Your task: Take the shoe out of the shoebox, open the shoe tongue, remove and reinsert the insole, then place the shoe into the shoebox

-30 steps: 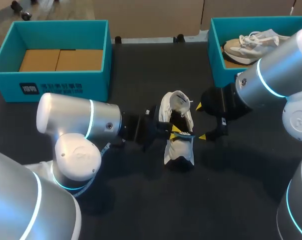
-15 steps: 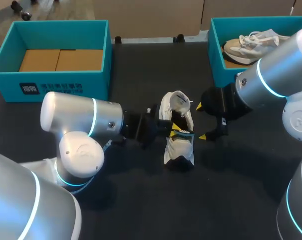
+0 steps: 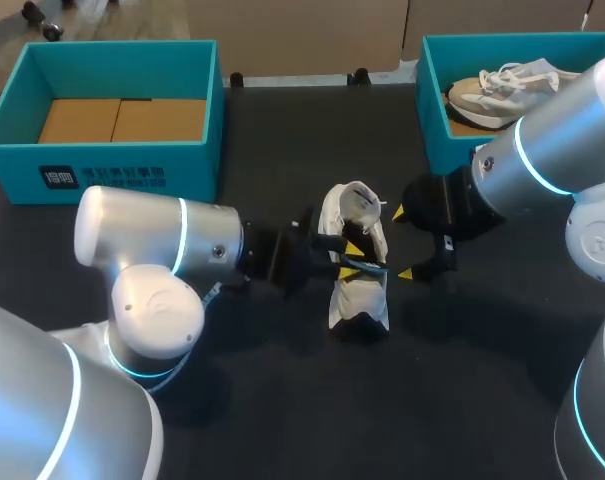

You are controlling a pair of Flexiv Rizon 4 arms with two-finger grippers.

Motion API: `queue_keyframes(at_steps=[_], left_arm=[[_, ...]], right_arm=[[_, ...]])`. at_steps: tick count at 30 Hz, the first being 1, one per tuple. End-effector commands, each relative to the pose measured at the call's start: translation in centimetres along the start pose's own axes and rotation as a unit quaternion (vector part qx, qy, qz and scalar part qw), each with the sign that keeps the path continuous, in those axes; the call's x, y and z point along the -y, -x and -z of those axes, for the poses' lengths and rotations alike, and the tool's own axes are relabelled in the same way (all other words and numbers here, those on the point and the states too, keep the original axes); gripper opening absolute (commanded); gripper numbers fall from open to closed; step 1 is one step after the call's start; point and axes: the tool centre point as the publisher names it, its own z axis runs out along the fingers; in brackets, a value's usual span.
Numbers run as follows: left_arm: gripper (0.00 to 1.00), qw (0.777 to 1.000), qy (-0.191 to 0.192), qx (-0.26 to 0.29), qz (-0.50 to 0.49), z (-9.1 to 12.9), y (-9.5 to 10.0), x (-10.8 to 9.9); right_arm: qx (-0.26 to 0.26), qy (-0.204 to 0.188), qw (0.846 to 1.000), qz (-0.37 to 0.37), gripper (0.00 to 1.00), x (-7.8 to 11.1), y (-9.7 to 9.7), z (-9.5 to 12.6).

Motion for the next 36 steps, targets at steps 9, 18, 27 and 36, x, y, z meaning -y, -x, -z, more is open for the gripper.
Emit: queue_keyframes(at_steps=[9, 18, 27, 36], left_arm=[[0.00, 0.999, -0.014, -0.040, 0.010, -0.8, -0.9, 0.3], [0.00, 0.998, -0.016, -0.051, 0.011, -1.1, -0.8, -1.1], [0.00, 0.998, 0.001, -0.064, 0.018, -1.2, -1.4, -2.7], [0.35, 0.999, -0.006, -0.047, 0.011, -0.4, -0.4, -1.2]], right_arm=[[0.001, -0.002, 1.000, 0.000, 1.00, -0.1, -0.1, -0.1], [0.001, -0.002, 1.000, 0.000, 1.00, -0.1, -0.1, -0.1], [0.001, -0.002, 1.000, 0.000, 1.00, -0.1, -0.1, -0.1], [0.001, -0.002, 1.000, 0.000, 1.00, -0.1, -0.1, -0.1]])
